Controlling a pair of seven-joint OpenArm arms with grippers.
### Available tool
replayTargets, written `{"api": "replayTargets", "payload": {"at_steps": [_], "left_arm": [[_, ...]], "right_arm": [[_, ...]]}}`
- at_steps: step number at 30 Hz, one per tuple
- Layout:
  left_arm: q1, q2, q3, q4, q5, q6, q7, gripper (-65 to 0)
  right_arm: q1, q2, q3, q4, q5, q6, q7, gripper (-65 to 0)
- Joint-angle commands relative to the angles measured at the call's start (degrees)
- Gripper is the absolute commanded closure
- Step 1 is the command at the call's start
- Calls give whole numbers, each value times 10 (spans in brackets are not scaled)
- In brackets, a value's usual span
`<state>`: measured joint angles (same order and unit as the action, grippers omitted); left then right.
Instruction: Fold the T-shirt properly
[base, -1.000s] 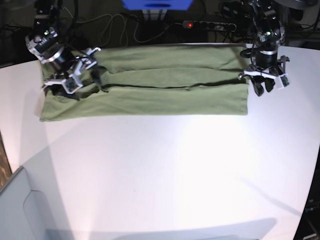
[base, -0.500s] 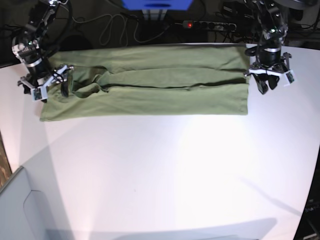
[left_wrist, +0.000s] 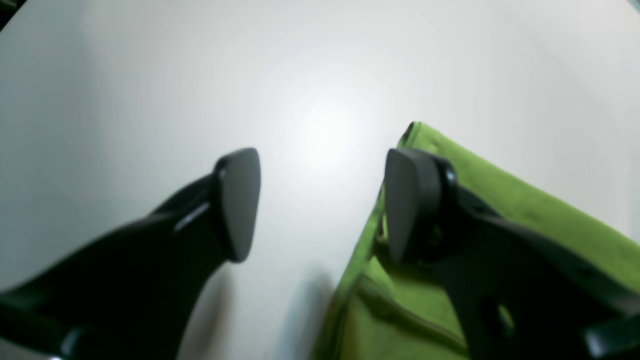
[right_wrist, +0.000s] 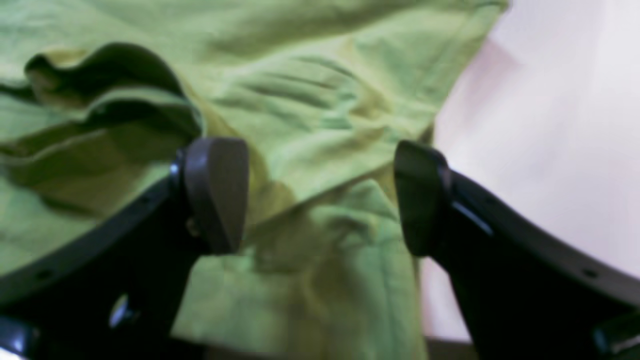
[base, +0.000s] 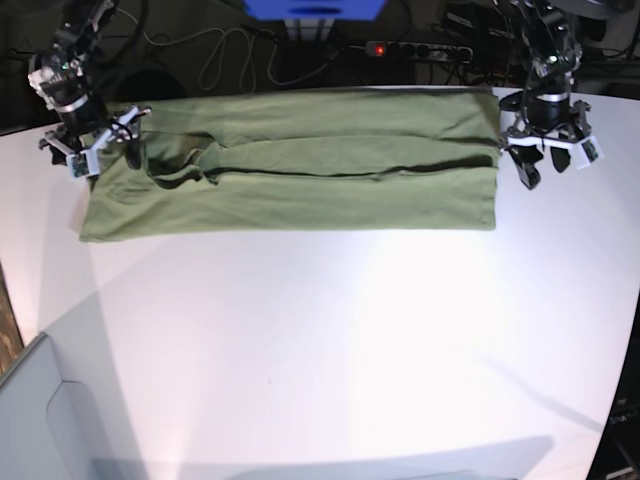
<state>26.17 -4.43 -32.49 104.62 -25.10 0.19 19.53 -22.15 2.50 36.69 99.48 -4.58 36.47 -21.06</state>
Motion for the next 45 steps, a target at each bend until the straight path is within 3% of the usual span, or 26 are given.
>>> {"api": "replayTargets", "payload": {"at_steps": [1, 9, 15, 32, 45], "left_arm": [[2, -5, -3, 8, -2, -1, -14, -380], [-1, -5, 0, 0, -2, -2, -14, -383], [-7, -5, 1, -22, -2, -2, -14, -383], [-12, -17, 3, -43, -3, -2, -14, -383], [-2, -16, 53, -55, -3, -2, -15, -383]], "right_arm": [[2, 4, 3, 25, 12, 6, 17, -439], [22, -22, -10, 36, 12, 8, 11, -444], [39, -18, -69, -41, 12, 8, 16, -444], [25, -18, -80, -68, 12, 8, 17, -442], [26, -9, -85, -68, 12, 8, 17, -438]]}}
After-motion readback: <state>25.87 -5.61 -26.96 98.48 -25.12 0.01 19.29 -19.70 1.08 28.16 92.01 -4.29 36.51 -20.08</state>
